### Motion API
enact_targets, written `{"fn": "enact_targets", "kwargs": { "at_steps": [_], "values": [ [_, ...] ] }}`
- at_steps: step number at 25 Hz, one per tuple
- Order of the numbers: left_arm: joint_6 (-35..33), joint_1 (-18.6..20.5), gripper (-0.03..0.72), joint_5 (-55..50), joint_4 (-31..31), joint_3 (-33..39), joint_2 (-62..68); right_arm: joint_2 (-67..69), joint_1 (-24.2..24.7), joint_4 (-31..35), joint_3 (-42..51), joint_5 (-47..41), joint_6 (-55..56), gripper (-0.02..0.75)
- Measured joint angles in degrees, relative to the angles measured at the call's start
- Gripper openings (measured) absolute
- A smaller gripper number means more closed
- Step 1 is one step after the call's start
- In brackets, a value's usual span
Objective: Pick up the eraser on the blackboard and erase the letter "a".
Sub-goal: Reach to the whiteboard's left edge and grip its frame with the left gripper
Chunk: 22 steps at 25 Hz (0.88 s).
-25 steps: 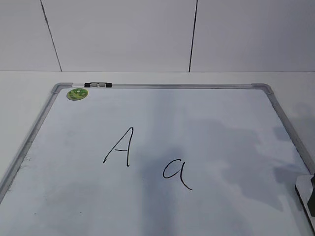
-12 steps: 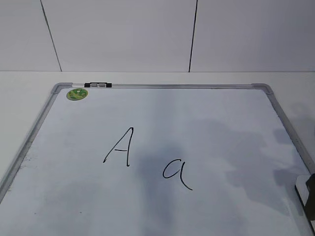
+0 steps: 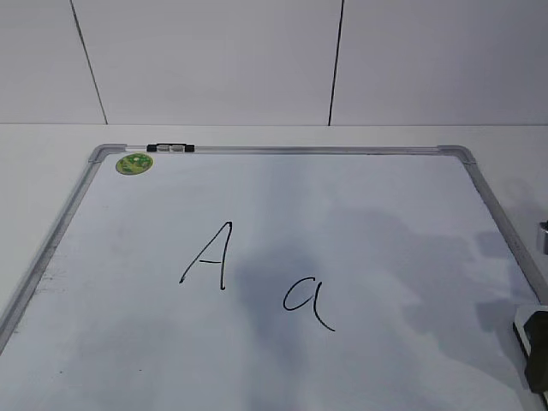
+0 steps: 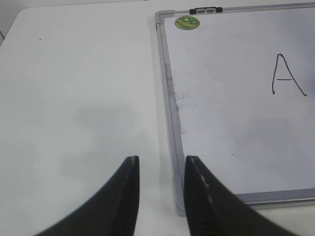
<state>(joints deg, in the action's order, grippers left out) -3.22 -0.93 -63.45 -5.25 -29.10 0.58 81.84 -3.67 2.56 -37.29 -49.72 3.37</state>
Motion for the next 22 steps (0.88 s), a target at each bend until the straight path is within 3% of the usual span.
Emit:
{"fn": "enact_targets", "kwargs": {
  "at_steps": [22],
  "values": [
    [0.0,0.0,0.235,0.0,0.0,0.0,0.0,0.2,0.0,-0.6,0.0,0.2,0.0,0.579]
  ]
}}
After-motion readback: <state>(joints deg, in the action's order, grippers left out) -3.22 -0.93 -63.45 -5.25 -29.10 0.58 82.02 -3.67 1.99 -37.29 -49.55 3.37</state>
